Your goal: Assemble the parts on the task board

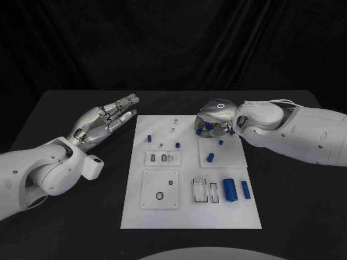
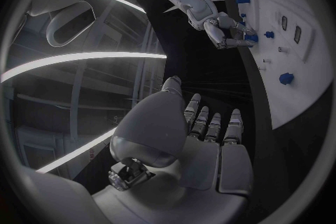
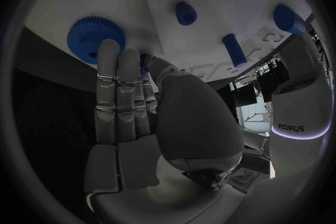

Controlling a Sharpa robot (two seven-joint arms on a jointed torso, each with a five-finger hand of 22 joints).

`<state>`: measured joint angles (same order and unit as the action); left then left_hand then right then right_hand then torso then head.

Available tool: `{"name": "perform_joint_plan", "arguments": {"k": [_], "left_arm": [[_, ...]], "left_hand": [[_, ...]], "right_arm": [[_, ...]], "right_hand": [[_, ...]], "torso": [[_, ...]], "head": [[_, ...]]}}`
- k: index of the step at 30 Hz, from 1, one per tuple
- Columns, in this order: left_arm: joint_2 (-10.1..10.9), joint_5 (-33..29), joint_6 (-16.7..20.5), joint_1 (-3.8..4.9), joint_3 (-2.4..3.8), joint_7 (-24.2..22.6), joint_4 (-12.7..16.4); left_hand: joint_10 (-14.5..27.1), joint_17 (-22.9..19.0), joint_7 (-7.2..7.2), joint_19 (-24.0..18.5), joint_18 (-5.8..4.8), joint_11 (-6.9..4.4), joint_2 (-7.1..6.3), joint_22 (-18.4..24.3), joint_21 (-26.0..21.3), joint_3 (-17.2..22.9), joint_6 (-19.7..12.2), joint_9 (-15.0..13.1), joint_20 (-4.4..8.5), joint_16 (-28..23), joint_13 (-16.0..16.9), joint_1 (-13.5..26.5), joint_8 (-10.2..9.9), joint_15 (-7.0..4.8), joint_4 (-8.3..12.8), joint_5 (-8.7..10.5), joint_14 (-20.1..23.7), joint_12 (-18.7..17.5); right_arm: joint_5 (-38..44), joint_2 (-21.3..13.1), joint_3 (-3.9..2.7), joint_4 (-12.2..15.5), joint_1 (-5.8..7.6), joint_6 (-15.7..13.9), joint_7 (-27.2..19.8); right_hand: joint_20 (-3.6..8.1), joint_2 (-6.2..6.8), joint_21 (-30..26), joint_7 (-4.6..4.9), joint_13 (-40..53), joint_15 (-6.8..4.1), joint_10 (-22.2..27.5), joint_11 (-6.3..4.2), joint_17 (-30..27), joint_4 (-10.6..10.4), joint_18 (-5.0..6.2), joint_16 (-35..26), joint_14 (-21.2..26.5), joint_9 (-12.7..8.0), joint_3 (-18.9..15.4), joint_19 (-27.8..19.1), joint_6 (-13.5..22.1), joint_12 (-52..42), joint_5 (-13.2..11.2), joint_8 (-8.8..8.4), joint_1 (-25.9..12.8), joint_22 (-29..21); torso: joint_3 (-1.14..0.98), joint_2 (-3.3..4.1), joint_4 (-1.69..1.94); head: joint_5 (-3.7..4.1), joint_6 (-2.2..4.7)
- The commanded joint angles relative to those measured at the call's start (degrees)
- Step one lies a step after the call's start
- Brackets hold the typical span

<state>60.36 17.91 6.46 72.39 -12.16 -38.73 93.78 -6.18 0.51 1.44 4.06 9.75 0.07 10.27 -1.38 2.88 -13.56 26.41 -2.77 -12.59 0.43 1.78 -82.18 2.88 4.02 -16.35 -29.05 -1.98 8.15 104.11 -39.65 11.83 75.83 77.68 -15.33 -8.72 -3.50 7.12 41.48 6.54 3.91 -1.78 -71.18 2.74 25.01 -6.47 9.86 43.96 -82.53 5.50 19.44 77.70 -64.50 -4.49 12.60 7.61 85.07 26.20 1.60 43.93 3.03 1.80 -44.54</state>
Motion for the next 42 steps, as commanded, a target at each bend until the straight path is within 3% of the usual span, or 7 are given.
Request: {"name": "perform_joint_plan", "arguments": {"k": [1, 8, 14, 22, 31, 42], "left_arm": [[0.22, 0.34, -0.79, 0.14, 0.04, -3.15, 0.13], [0.50, 0.34, -0.59, 0.14, 0.04, -2.70, 0.26], [0.21, 0.34, -0.60, 0.14, 0.04, -2.54, 0.19], [0.26, 0.34, -0.66, 0.14, 0.03, -2.53, 0.17], [-0.10, 0.34, -0.82, 0.14, 0.03, -2.52, -0.10], [-0.25, 0.34, -0.97, 0.14, 0.03, -2.55, -0.25]], "left_hand": [[-0.08, 0.08, 0.32, 0.03, 0.66, 0.27, 0.18, -0.07, 0.34, 0.23, 0.24, -0.05, -0.60, 0.20, 0.01, -0.71, 0.07, 0.50, 0.23, -0.32, -0.07, 0.31], [-0.13, 0.08, 0.34, 0.07, 0.66, 0.28, 0.15, -0.07, 0.38, 0.34, 0.37, -0.06, -0.68, 0.20, 0.02, -1.01, 0.09, 0.57, 0.33, -0.73, -0.10, 0.37], [-0.23, 0.09, 0.36, 0.12, 0.66, 0.29, 0.07, -0.08, 0.41, 0.42, 0.50, -0.07, -0.72, 0.21, 0.05, -1.29, 0.11, 0.57, 0.43, -1.07, -0.15, 0.48], [-0.23, 0.09, 0.40, 0.12, 0.66, 0.35, 0.05, -0.07, 0.42, 0.55, 0.51, -0.07, -0.76, 0.20, 0.04, -1.62, 0.12, 0.61, 0.54, -1.45, -0.15, 0.47], [-0.27, 0.09, 0.42, 0.13, 0.65, 0.38, 0.05, -0.07, 0.42, 0.64, 0.48, -0.06, -0.79, 0.20, 0.05, -1.83, 0.11, 0.63, 0.61, -1.70, -0.17, 0.51], [-0.27, 0.09, 0.44, 0.16, 0.65, 0.42, 0.09, -0.07, 0.45, 0.75, 0.43, -0.05, -0.82, 0.20, 0.04, -2.05, 0.09, 0.67, 0.68, -1.96, -0.18, 0.51]], "right_arm": [[-0.15, -0.35, 0.03, 1.10, 0.20, -2.06, 0.76], [-0.60, 0.13, 0.03, 2.83, 3.37, -1.38, 2.08], [-4.44, 2.62, 0.03, 0.29, 4.71, -0.43, 2.27], [-6.30, 6.23, 0.03, -4.06, 4.74, 0.47, 2.36], [-6.62, 8.97, 0.03, -7.00, 4.49, 0.57, 3.15], [-6.66, 10.24, 0.03, -8.39, 4.01, 0.61, 4.29]], "right_hand": [[0.07, -0.63, 0.68, -0.37, -0.02, -0.40, -0.84, 0.02, 1.72, 0.12, 0.55, 1.61, -0.38, 2.24, 0.11, -0.30, -0.93, 0.05, 0.05, 1.05, 0.00, 0.47], [0.15, -0.67, 1.92, -0.64, -0.07, -0.52, -1.66, -0.20, 4.73, 0.15, 0.41, 4.00, -0.75, 2.60, 0.15, -0.39, -1.50, 0.31, -0.58, 1.15, -0.24, 1.92], [0.25, -0.81, 4.39, -0.56, -0.13, -0.60, -2.12, -0.25, 7.45, 0.57, 0.01, 6.15, -1.05, 2.79, 0.44, -0.13, -1.74, 0.60, -0.44, 1.07, 0.09, 4.98], [0.20, -0.79, 5.52, -0.35, -0.20, -0.48, -2.01, -0.08, 8.10, 0.75, -0.21, 6.65, -0.92, 2.75, 0.60, -0.26, -1.44, 0.84, -0.42, 0.74, 0.14, 6.45], [0.09, -0.60, 6.82, -0.22, -0.23, -0.35, -1.75, 0.06, 9.01, 0.69, -0.45, 7.33, -0.82, 2.68, 0.61, -0.43, -1.03, 0.95, -0.67, 0.29, -0.18, 8.15], [-0.04, -0.43, 8.46, -0.09, -0.24, -0.21, -1.40, 0.21, 8.94, 0.70, -0.78, 7.21, -0.49, 2.61, 0.69, -0.52, -0.70, 0.98, -0.80, -0.09, -0.37, 10.39]], "torso": [[0.00, -0.01, 0.02], [0.01, 0.00, -0.08], [0.08, 0.08, 0.01], [0.35, 0.35, 0.41], [0.26, 1.01, 0.86], [0.23, 1.02, 0.87]], "head": [[-0.47, 0.38], [-1.13, 1.04], [-1.44, 1.96], [-1.56, 2.43], [-0.83, 2.79], [-0.56, 2.67]]}}
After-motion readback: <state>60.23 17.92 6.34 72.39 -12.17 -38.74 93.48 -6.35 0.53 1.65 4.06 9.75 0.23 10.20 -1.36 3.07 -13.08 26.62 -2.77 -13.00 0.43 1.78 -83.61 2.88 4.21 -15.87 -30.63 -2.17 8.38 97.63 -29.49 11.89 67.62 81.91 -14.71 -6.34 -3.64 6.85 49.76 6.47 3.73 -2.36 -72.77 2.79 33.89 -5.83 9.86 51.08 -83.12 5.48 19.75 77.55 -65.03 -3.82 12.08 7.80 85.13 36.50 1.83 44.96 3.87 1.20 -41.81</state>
